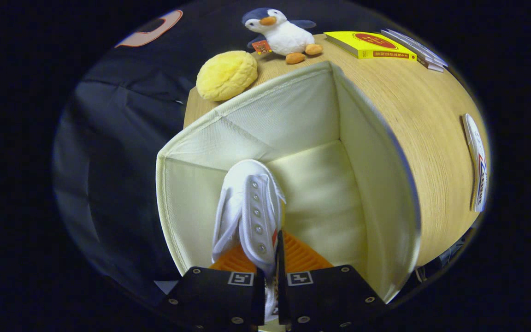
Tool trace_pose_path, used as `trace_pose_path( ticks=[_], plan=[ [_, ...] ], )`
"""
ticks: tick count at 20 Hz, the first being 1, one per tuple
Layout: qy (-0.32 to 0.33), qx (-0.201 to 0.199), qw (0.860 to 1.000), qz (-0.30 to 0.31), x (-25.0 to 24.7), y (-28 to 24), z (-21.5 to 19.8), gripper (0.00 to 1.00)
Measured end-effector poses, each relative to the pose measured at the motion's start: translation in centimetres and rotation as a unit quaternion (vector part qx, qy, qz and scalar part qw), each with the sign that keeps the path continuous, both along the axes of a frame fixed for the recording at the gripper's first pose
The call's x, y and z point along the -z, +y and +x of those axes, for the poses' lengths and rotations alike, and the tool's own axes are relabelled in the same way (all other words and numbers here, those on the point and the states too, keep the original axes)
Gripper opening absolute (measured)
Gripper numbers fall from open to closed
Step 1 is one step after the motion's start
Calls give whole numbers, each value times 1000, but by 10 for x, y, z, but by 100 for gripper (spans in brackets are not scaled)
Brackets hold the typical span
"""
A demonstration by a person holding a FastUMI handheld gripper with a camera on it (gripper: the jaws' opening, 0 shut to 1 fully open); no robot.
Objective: Open the storage box then place both shoes into the box .Put the left shoe in first, then the right shoe, with the right side of both shoes facing outward in a uniform manner.
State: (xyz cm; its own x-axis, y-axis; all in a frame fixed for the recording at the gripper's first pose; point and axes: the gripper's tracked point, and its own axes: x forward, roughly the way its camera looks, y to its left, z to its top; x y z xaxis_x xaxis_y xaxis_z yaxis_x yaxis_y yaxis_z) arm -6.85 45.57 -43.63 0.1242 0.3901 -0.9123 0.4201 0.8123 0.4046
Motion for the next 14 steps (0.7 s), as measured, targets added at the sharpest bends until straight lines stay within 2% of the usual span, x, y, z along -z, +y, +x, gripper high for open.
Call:
trace_pose_path(
  ticks=[2, 4, 6, 11, 14],
  plan=[
    [-2, -7, 999, 40, -6, 11, -3, 19],
    [-34, -13, 997, 75, -26, 14, 2, 27],
    [-65, -20, 992, 105, -48, 10, 13, 40],
    [-144, -53, 982, 110, -98, -29, 18, 74],
    [-174, -68, 976, 116, -122, -62, 13, 84]
  ],
)
